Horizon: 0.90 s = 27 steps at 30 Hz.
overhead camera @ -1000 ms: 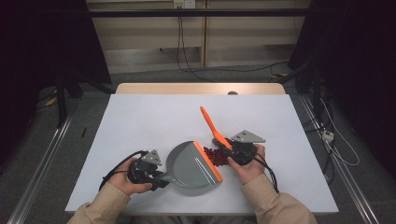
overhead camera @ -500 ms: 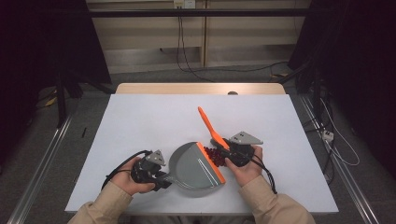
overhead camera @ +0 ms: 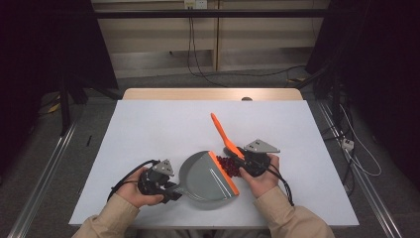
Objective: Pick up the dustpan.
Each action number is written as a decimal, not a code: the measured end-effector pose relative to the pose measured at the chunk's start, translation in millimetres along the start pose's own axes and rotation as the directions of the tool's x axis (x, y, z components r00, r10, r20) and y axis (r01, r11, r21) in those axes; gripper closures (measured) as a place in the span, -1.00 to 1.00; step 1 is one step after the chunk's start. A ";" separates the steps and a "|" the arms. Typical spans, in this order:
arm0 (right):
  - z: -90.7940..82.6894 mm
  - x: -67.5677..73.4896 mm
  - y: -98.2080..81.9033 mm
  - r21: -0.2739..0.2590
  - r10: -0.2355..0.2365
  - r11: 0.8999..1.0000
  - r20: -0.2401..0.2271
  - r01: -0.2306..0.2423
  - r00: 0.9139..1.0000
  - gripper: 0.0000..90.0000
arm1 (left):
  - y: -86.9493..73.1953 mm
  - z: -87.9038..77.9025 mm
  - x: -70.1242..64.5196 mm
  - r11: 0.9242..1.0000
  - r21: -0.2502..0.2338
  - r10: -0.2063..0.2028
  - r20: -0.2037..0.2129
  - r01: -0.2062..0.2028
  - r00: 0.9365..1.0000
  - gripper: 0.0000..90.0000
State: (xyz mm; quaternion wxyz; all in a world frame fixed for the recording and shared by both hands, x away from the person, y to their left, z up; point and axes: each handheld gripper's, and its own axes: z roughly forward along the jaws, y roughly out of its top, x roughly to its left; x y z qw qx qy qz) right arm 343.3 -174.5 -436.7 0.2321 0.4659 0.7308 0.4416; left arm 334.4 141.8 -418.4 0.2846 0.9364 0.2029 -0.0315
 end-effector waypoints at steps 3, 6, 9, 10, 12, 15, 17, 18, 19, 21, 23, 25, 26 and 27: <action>-0.5 -1.1 0.0 0.000 0.003 1.000 -0.001 -0.003 1.000 0.56 | -4.4 -2.8 0.3 1.000 -0.017 0.001 -0.007 -0.001 1.000 0.30; -0.5 -1.5 -0.1 -0.001 0.004 1.000 -0.002 -0.004 1.000 0.56 | -8.4 -6.6 0.3 1.000 -0.030 -0.002 -0.021 0.002 1.000 0.26; -0.6 -1.1 -0.1 -0.001 0.005 1.000 0.001 -0.005 1.000 0.56 | -9.6 -8.6 -1.0 0.999 -0.034 -0.002 -0.023 0.001 1.000 0.30; -0.4 -0.5 -0.2 -0.002 0.004 1.000 0.002 -0.004 1.000 0.56 | -9.1 -8.7 -1.5 0.999 -0.033 -0.003 -0.022 0.003 1.000 0.35; -0.4 0.3 -0.3 -0.003 0.000 1.000 0.005 0.000 1.000 0.56 | -7.6 -9.3 -2.1 1.000 -0.025 -0.008 -0.026 0.007 1.000 0.38; -0.5 0.4 -0.5 -0.004 0.000 1.000 0.005 0.000 1.000 0.56 | -5.1 -10.3 -1.0 1.000 -0.009 -0.002 -0.026 0.002 1.000 0.38; -0.4 0.4 -0.4 -0.003 0.000 1.000 0.004 0.000 1.000 0.56 | -4.0 -9.7 -1.7 0.999 -0.024 -0.024 -0.026 0.023 0.999 0.38; -0.4 0.5 -0.5 -0.004 -0.002 1.000 0.005 0.002 1.000 0.56 | -3.3 -10.5 -0.2 1.000 -0.006 -0.003 -0.024 0.003 1.000 0.38; -0.4 0.9 -0.6 -0.004 -0.004 1.000 0.004 0.004 1.000 0.56 | -3.2 -10.4 -0.4 1.000 -0.008 -0.006 -0.024 0.006 1.000 0.38; -0.3 2.1 -0.6 -0.003 -0.005 1.000 0.007 0.005 1.000 0.56 | -3.0 -10.7 0.5 1.000 0.009 0.010 -0.028 -0.010 1.000 0.38; -0.2 2.8 -0.7 -0.003 -0.007 1.000 0.007 0.007 1.000 0.56 | -2.7 -10.0 0.3 1.000 0.006 0.002 -0.025 -0.002 1.000 0.39; 0.0 2.9 -0.8 -0.005 -0.004 1.000 0.009 0.004 1.000 0.56 | -2.4 -9.2 -0.6 1.000 -0.004 -0.017 -0.022 0.016 1.000 0.39; 0.0 3.2 -0.5 -0.003 -0.001 1.000 0.009 0.001 1.000 0.56 | -2.1 -9.3 -0.5 1.000 -0.003 -0.017 -0.019 0.017 1.000 0.39; -0.1 3.8 -0.3 0.000 0.005 1.000 0.007 -0.005 1.000 0.56 | -1.9 -8.9 -0.5 1.000 -0.005 -0.015 -0.022 0.015 1.000 0.39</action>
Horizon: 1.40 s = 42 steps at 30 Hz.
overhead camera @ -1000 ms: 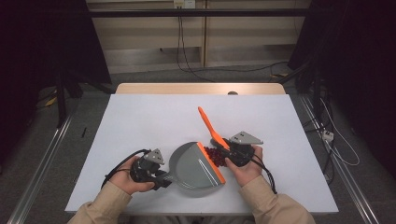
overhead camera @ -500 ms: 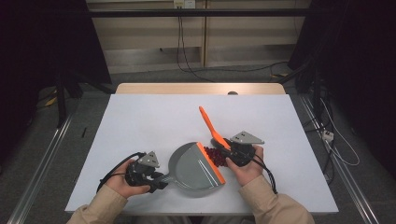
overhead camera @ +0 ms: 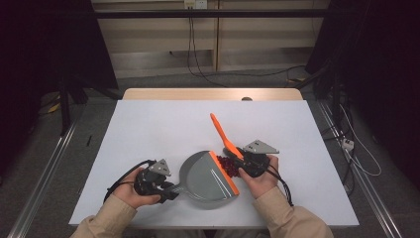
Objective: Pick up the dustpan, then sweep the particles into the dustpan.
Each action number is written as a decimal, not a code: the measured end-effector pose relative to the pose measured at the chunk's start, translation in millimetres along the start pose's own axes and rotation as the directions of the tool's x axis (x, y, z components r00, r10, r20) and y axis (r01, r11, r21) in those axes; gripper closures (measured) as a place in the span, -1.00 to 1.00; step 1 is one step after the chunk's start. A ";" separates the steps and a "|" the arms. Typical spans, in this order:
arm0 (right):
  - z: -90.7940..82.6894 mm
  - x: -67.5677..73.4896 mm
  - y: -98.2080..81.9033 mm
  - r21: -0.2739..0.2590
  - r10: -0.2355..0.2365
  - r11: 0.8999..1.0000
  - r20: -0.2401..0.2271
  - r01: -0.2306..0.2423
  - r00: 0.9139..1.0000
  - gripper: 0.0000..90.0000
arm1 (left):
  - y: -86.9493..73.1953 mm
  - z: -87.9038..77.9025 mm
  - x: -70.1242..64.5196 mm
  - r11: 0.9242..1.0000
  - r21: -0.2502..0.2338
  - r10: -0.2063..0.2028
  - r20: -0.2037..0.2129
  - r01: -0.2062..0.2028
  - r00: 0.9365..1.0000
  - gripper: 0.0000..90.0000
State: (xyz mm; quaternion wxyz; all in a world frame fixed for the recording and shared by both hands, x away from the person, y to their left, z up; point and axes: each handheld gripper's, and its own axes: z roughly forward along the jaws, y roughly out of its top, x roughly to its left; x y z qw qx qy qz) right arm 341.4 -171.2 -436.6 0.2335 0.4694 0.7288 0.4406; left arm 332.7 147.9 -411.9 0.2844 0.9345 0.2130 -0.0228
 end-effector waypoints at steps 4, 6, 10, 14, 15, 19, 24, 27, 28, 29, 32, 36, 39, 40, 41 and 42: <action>1.6 6.1 0.3 0.000 -0.009 1.000 -0.007 0.009 1.000 0.56 | 2.0 -1.4 1.7 1.000 0.019 0.023 0.005 -0.023 1.000 0.39; 3.0 9.0 0.8 -0.005 -0.002 1.000 -0.016 0.002 1.000 0.56 | 2.0 -0.3 1.0 1.000 0.005 -0.003 0.008 0.003 1.000 0.39; 6.0 17.9 1.5 -0.005 -0.007 1.000 -0.024 0.007 1.000 0.56 | 1.8 0.3 1.3 1.000 0.013 0.000 0.009 0.000 1.000 0.39; 8.0 25.2 2.0 -0.013 -0.013 1.000 -0.026 0.013 1.000 0.56 | 1.5 0.8 2.4 1.000 0.027 0.014 0.010 -0.014 1.000 0.39; 8.4 26.9 2.1 -0.012 -0.014 1.000 -0.028 0.014 1.000 0.56 | 1.6 0.8 2.5 1.000 0.028 0.011 0.011 -0.011 1.000 0.39; 10.6 37.0 3.9 -0.026 -0.026 0.999 -0.036 0.025 0.999 0.56 | 1.5 0.7 2.6 1.000 0.027 0.008 0.011 -0.009 1.000 0.39; 10.0 52.0 9.1 -0.046 -0.011 0.999 -0.112 0.005 0.994 0.57 | 0.0 1.8 1.3 1.000 0.003 -0.024 0.015 0.024 1.000 0.39; 8.5 57.4 13.6 -0.076 -0.028 0.997 -0.138 0.018 0.990 0.57 | -0.6 1.3 1.6 1.000 0.003 -0.020 0.017 0.019 1.000 0.39; 6.9 55.5 16.0 -0.094 -0.025 0.996 -0.139 0.012 0.990 0.57 | -0.8 0.8 2.0 1.000 0.007 -0.013 0.018 0.013 1.000 0.39; 4.8 52.3 18.6 -0.104 -0.012 0.995 -0.140 -0.003 0.990 0.57 | -1.0 0.4 3.1 1.000 0.017 0.004 0.015 -0.004 1.000 0.39; -1.5 38.4 23.6 -0.120 0.006 0.993 -0.106 -0.019 0.994 0.57 | -2.0 0.0 2.3 1.000 0.004 -0.015 0.021 0.015 1.000 0.39; -4.7 18.0 19.1 -0.107 0.008 0.994 -0.047 -0.013 0.999 0.57 | -2.9 -1.0 1.2 1.000 0.005 -0.008 0.022 0.008 1.000 0.39; -5.3 6.0 11.3 -0.078 -0.006 0.997 -0.001 0.006 1.000 0.57 | -2.9 -2.2 1.4 1.000 0.023 0.018 0.021 -0.019 1.000 0.39; -6.1 2.7 8.8 -0.069 -0.013 0.998 0.011 0.014 1.000 0.57 | -3.1 -2.0 0.0 1.000 0.011 0.000 0.024 0.000 1.000 0.39; -7.2 -0.1 6.7 -0.064 -0.024 0.998 0.029 0.025 0.999 0.58 | -3.0 -2.1 -0.4 1.000 0.011 0.002 0.025 -0.003 1.000 0.39; -9.1 -2.8 4.7 -0.060 -0.037 0.997 0.045 0.040 0.998 0.58 | -2.8 -2.3 -0.6 1.000 0.013 0.009 0.025 -0.009 1.000 0.39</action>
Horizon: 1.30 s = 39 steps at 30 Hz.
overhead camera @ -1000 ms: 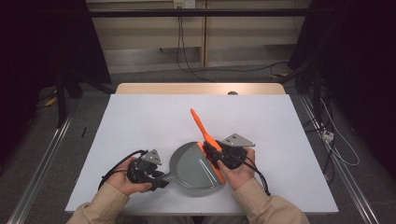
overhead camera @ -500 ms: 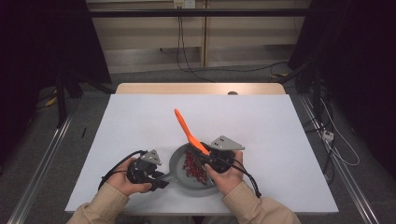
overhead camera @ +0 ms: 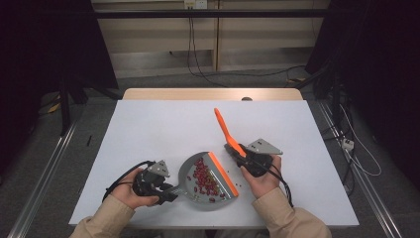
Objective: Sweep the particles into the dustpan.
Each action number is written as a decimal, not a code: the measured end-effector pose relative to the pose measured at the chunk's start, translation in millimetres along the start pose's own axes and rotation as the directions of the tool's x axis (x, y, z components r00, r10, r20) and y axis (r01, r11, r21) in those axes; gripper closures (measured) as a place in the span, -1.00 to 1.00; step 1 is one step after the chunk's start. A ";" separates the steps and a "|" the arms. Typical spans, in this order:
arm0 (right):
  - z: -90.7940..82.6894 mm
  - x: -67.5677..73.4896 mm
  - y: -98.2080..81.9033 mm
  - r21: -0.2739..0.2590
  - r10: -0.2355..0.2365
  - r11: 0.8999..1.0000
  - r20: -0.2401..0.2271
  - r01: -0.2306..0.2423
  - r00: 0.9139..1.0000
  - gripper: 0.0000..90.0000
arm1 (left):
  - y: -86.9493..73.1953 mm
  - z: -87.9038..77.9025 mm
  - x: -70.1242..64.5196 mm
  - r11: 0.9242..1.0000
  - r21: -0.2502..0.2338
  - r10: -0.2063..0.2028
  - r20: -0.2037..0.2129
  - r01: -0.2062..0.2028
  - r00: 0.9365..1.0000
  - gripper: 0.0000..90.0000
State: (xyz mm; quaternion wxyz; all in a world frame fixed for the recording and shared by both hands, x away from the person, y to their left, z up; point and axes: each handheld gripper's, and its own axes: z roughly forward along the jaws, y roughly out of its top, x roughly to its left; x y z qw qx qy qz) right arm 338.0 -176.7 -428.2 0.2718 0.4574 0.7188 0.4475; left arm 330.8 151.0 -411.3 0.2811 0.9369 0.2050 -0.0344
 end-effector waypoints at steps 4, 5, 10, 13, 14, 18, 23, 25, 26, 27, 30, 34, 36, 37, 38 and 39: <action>-7.9 -3.5 -9.7 0.008 -0.026 1.000 0.053 0.026 0.998 0.58 | -0.1 1.3 -3.3 1.000 0.009 0.000 0.004 0.000 1.000 0.39; -9.1 -2.2 -13.0 0.016 -0.026 1.000 0.058 0.025 0.998 0.58 | 0.3 0.9 -2.6 1.000 0.024 0.020 0.000 -0.020 1.000 0.39; -11.7 14.3 -19.7 0.012 -0.014 1.000 0.041 0.014 0.999 0.57 | 2.0 1.9 -3.5 0.999 0.030 0.014 -0.007 -0.013 1.000 0.39; -9.0 28.2 -19.4 0.007 0.006 1.000 0.016 -0.006 1.000 0.56 | 3.9 4.3 -3.9 1.000 0.023 0.006 -0.006 -0.006 1.000 0.39; -7.8 32.3 -18.8 0.003 0.023 1.000 -0.003 -0.023 1.000 0.57 | 4.6 5.2 -4.1 1.000 0.027 0.003 -0.006 -0.003 1.000 0.39; -4.3 47.6 -16.1 -0.023 0.017 1.000 -0.042 -0.018 0.999 0.57 | 4.6 5.5 -5.0 1.000 0.001 -0.027 -0.001 0.027 1.000 0.39; -4.3 53.0 -6.4 -0.070 0.046 0.996 -0.090 -0.053 0.995 0.57 | 3.7 5.6 -2.7 1.000 0.016 -0.011 -0.001 0.011 1.000 0.39; -4.6 50.4 -3.3 -0.081 0.051 0.995 -0.101 -0.059 0.994 0.57 | 3.2 6.1 -3.7 0.999 -0.002 -0.034 0.001 0.034 0.999 0.39; -5.2 47.2 -1.7 -0.086 0.056 0.994 -0.093 -0.064 0.994 0.57 | 3.3 6.0 -3.7 0.999 -0.003 -0.035 0.002 0.035 0.999 0.39; -5.8 43.4 -0.5 -0.090 0.055 0.994 -0.083 -0.063 0.995 0.57 | 3.4 5.9 -3.8 0.999 -0.003 -0.034 0.000 0.034 0.999 0.39; -5.8 29.3 -0.1 -0.087 0.053 0.995 -0.046 -0.057 0.998 0.57 | 3.3 4.0 -1.4 1.000 0.011 -0.015 -0.003 0.015 1.000 0.39; 0.2 12.7 -7.9 -0.052 0.034 0.998 0.029 -0.032 0.999 0.57 | 2.9 4.5 -2.5 0.999 -0.004 -0.045 -0.006 0.045 0.999 0.39; 5.2 13.1 -13.8 -0.025 0.014 1.000 0.043 -0.013 0.999 0.57 | 3.7 3.2 -1.1 1.000 0.017 -0.023 -0.008 0.023 1.000 0.39; 6.3 16.5 -15.0 -0.035 0.005 0.999 0.040 -0.004 0.999 0.57 | 3.9 3.1 -1.2 1.000 0.015 -0.023 -0.009 0.023 1.000 0.39; 6.8 21.4 -14.2 -0.024 -0.010 1.000 0.034 0.010 0.999 0.57 | 4.1 2.9 -1.4 1.000 0.012 -0.024 -0.009 0.024 1.000 0.39; 7.4 26.6 -13.7 -0.017 -0.014 1.000 0.020 0.015 1.000 0.57 | 4.2 2.8 -1.5 1.000 0.012 -0.025 -0.010 0.026 1.000 0.39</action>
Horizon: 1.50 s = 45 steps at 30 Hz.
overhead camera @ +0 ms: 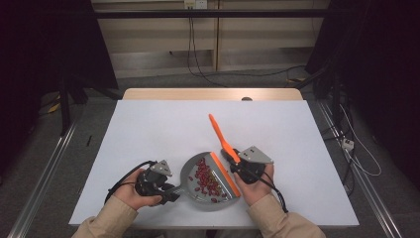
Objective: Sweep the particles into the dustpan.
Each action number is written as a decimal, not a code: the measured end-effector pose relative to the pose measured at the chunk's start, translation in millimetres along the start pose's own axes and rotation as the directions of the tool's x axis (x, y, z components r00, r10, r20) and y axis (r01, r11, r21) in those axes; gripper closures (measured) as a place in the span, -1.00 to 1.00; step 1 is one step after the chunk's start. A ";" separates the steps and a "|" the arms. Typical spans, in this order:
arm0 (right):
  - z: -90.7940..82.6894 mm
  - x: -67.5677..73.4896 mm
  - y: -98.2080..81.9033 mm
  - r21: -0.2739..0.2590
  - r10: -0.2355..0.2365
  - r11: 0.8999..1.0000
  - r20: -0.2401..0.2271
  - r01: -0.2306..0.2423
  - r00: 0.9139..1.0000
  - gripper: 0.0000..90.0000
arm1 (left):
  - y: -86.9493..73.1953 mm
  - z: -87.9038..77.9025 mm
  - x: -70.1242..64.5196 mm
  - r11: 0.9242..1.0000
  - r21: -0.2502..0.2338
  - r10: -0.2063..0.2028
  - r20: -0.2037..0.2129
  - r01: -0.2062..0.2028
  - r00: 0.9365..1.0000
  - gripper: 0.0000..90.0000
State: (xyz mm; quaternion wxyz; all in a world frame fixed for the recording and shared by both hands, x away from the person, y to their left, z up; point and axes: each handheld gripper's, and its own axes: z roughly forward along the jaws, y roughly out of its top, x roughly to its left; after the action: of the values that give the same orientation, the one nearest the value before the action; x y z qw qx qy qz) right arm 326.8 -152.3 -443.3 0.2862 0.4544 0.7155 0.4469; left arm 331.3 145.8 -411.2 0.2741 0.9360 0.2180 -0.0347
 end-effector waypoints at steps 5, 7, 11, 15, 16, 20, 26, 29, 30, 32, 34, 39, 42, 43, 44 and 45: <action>-0.3 20.2 1.6 -0.016 0.041 0.999 -0.082 -0.043 0.996 0.56 | -0.4 0.5 -0.1 1.000 0.003 -0.007 0.001 0.007 1.000 0.39; -3.9 22.8 6.0 -0.040 0.070 0.996 -0.124 -0.075 0.990 0.57 | -0.9 1.1 0.0 1.000 0.001 -0.009 0.001 0.009 1.000 0.39; -6.9 21.5 11.1 -0.056 0.060 0.996 -0.129 -0.068 0.990 0.57 | -2.0 1.1 -0.1 1.000 -0.006 -0.009 -0.002 0.009 1.000 0.39; -9.3 5.4 14.1 -0.069 0.090 0.993 -0.109 -0.098 0.990 0.57 | -5.1 2.4 -1.5 0.998 -0.047 -0.032 -0.001 0.032 0.999 0.37; -10.8 1.1 14.7 -0.070 0.095 0.992 -0.101 -0.102 0.990 0.57 | -5.7 2.4 -1.5 0.999 -0.048 -0.027 -0.006 0.027 1.000 0.35; -13.8 -13.3 14.0 -0.072 0.112 0.990 -0.076 -0.118 0.991 0.57 | -3.1 2.3 -5.5 0.999 -0.042 0.012 -0.044 -0.013 0.999 0.25; -11.8 -20.4 10.8 -0.047 0.116 0.992 -0.066 -0.119 0.991 0.57 | 8.6 12.6 -12.5 0.999 -0.038 0.034 -0.074 -0.037 0.997 0.22; -12.2 -21.7 11.0 -0.049 0.111 0.992 -0.063 -0.114 0.992 0.57 | 9.5 18.3 -11.6 0.998 -0.012 0.063 -0.090 -0.065 0.994 0.33; -12.6 -22.8 11.1 -0.049 0.109 0.993 -0.062 -0.112 0.992 0.57 | 8.5 21.7 -12.8 0.998 -0.014 0.058 -0.097 -0.059 0.994 0.36; -13.4 -25.7 11.0 -0.049 0.105 0.993 -0.063 -0.108 0.993 0.57 | 6.5 24.7 -12.2 0.996 0.021 0.087 -0.111 -0.085 0.990 0.39; -13.9 -29.1 10.7 -0.049 0.108 0.993 -0.058 -0.111 0.992 0.57 | 2.9 24.9 -13.4 0.998 -0.039 0.052 -0.109 -0.056 0.993 0.40; -15.0 -37.0 9.1 -0.045 0.118 0.992 -0.062 -0.121 0.991 0.57 | -0.7 21.3 -13.5 0.991 -0.078 0.103 -0.126 -0.113 0.987 0.40; -17.3 -41.7 8.3 -0.046 0.127 0.990 -0.057 -0.130 0.990 0.57 | -3.3 24.1 -14.2 0.988 -0.117 0.075 -0.168 -0.096 0.983 0.40; -18.1 -43.4 8.2 -0.049 0.132 0.990 -0.057 -0.134 0.990 0.57 | -4.3 24.7 -12.6 0.987 -0.136 0.071 -0.149 -0.091 0.986 0.40; -18.8 -44.9 8.0 -0.051 0.134 0.989 -0.052 -0.137 0.990 0.57 | -4.8 24.6 -11.8 0.984 -0.147 0.074 -0.156 -0.097 0.985 0.40; -19.3 -46.7 8.0 -0.051 0.137 0.989 -0.049 -0.139 0.989 0.57 | -5.8 25.6 -11.4 0.979 -0.182 0.063 -0.168 -0.093 0.984 0.40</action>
State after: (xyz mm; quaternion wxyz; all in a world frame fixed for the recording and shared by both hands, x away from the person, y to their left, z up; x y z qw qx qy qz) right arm 333.9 -200.4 -427.5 0.2504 0.4846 0.6763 0.4952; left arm 319.9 132.2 -433.7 0.3444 0.9133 0.2048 0.0727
